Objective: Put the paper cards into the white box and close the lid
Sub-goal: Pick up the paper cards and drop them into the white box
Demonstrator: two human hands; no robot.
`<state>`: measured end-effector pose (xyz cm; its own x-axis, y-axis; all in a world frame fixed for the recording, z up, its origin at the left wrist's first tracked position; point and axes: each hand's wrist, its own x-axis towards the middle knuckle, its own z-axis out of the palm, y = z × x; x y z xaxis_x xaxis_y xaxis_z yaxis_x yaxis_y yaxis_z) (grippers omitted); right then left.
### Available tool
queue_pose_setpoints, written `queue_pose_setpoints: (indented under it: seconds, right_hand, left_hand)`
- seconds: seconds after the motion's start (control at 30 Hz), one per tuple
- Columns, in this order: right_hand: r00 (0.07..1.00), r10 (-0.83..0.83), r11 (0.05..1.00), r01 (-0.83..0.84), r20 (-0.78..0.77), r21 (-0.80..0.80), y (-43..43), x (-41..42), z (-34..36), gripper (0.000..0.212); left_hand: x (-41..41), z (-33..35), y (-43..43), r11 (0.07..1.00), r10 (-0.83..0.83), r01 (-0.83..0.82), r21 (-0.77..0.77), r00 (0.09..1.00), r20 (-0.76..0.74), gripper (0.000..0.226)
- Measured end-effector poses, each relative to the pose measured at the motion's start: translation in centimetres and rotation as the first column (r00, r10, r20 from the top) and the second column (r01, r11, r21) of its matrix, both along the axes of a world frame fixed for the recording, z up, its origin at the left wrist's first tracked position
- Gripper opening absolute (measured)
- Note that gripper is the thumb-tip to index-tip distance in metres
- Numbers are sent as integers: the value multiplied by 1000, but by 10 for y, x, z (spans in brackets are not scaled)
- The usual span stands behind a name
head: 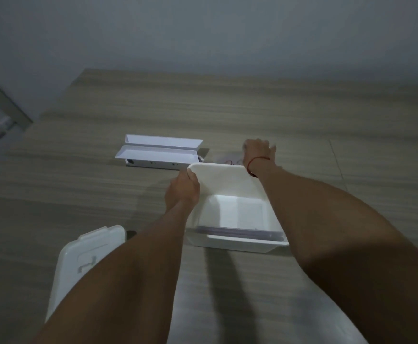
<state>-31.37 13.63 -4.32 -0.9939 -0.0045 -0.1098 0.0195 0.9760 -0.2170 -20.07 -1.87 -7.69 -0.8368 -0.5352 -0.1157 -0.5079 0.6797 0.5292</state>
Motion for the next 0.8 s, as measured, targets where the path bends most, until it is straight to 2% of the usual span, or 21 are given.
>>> queue_pose_setpoints:
  seconds: [0.17,0.37,0.57,0.7,0.8]
  right_hand:
    - [999,48,995,-46,19,-93,0,10,8,32]
    - [962,145,974,-180,-231,-136,14,28,43,31]
    - [938,106,926,-213,-329,-311,34,42,105,36]
    - [978,132,853,-194,-160,-484,44,59,114,36]
    - [983,182,842,-159,-5,-515,52,79,96,37]
  left_hand:
    - [1,0,-1,1000,-7,7,1,1000,-5,49]
    - [9,2,-1,998,-41,42,44,999,-13,52]
    - [27,2,-7,973,-96,120,199,987,-127,46]
    - [39,4,-2,963,-75,105,246,989,-130,44]
    - [45,5,1,956,-71,106,274,988,-134,43]
